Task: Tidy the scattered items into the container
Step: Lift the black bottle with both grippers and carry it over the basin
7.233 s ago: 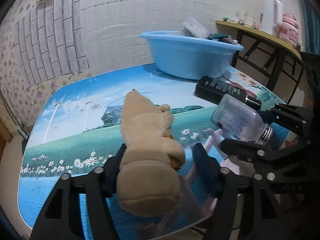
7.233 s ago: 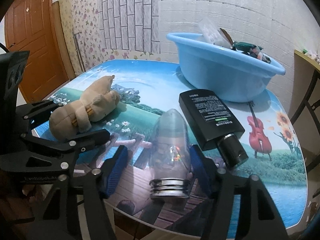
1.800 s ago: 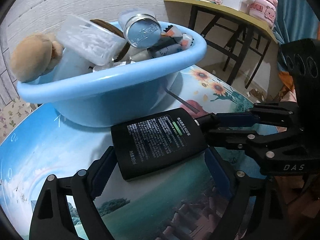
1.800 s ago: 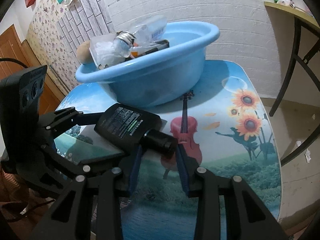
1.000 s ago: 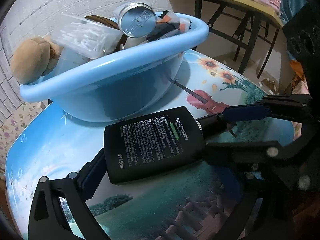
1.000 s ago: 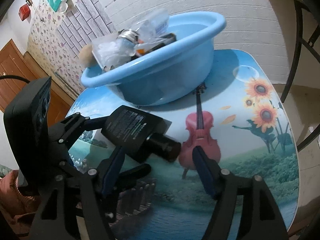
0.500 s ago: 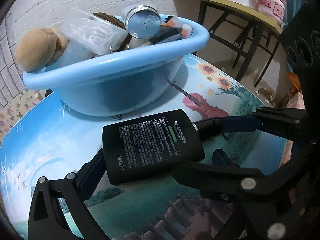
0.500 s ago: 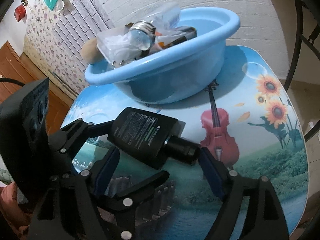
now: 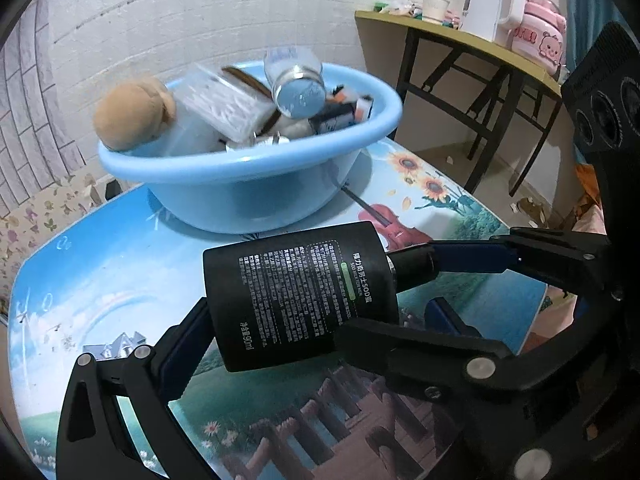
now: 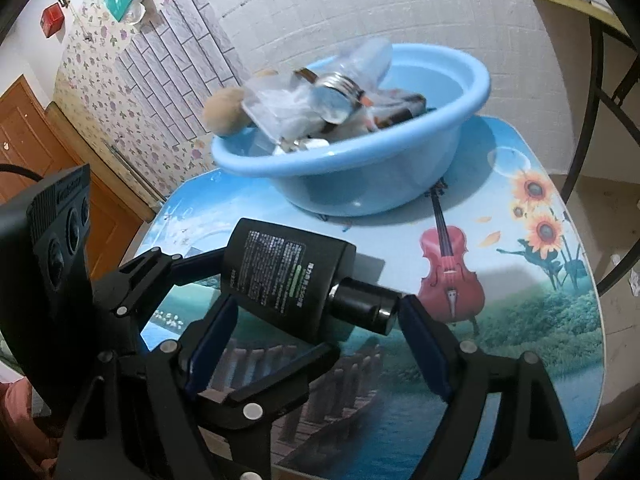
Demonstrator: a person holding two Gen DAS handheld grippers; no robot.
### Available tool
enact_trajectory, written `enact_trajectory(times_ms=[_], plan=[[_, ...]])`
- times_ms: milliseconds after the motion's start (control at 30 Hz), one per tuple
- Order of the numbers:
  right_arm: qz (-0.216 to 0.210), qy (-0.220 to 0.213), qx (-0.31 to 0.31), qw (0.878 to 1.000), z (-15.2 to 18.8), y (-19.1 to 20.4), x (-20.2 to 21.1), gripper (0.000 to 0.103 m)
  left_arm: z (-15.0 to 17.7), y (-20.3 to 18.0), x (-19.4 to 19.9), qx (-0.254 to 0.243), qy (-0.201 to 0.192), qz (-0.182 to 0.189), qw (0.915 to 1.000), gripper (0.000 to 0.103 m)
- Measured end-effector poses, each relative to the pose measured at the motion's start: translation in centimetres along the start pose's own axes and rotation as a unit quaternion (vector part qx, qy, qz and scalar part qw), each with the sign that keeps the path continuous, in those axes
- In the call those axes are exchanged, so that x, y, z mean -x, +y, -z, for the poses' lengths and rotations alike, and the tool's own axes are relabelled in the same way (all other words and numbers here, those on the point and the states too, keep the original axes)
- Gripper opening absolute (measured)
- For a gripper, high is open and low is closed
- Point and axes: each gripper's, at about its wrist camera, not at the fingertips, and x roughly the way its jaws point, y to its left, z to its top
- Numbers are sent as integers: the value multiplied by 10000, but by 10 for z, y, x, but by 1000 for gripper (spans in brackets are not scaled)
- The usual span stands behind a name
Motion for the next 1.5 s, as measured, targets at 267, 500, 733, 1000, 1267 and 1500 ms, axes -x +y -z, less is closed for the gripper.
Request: enact_trajectory(times_ms=[267,500,733,1000,1267,1500], plan=[[12,-291,132,9995,2,16,31,85,-1,-1,32,81,-282,19,9996,102],[96,-467,286,9985,4,29,50,86,0,-5,51,30,-490,-45,9988,102],[114,-567,332,9978,5,33,62,86,-2,-6,62,-7,-590,-83,9982,102],[120,-777,441,9959,-4,36,74,86,-15,-5,73,-23,-788,-129,9968,102],[115,-1048,561,9928,-30,36,82,86,-44,2,75,4,-957,-211,9952,102],[112,-1216,490,9913,-57,24,75,86,-74,9,61,-125,-1039,-290,9941,102]])
